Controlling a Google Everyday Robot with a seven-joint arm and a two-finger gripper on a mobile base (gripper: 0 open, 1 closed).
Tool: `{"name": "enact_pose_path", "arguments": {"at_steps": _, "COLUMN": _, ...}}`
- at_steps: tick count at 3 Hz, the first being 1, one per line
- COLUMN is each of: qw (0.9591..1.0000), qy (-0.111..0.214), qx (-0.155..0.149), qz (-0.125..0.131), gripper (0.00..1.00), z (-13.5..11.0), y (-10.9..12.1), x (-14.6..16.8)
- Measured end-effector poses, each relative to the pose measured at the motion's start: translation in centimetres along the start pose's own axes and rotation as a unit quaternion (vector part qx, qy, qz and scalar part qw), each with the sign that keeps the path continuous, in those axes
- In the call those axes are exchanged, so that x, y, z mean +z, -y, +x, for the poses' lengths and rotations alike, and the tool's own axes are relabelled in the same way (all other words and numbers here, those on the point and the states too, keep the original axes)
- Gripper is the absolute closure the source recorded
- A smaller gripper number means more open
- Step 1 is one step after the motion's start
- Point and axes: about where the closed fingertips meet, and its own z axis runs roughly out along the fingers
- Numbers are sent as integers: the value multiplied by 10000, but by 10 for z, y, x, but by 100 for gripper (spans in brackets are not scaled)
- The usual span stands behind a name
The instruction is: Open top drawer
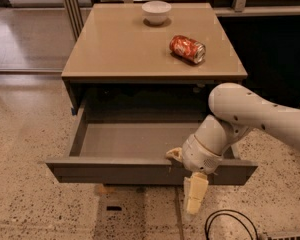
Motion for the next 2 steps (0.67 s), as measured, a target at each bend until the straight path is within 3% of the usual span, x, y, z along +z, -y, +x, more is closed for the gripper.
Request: {"name": "enact_pose_path", "arguments": {"at_steps": 2, "qw": 9993, "qy": -154, "qx": -181, "qz": -275, "gripper": 0, "z": -7, "y": -39, "x": -2}}
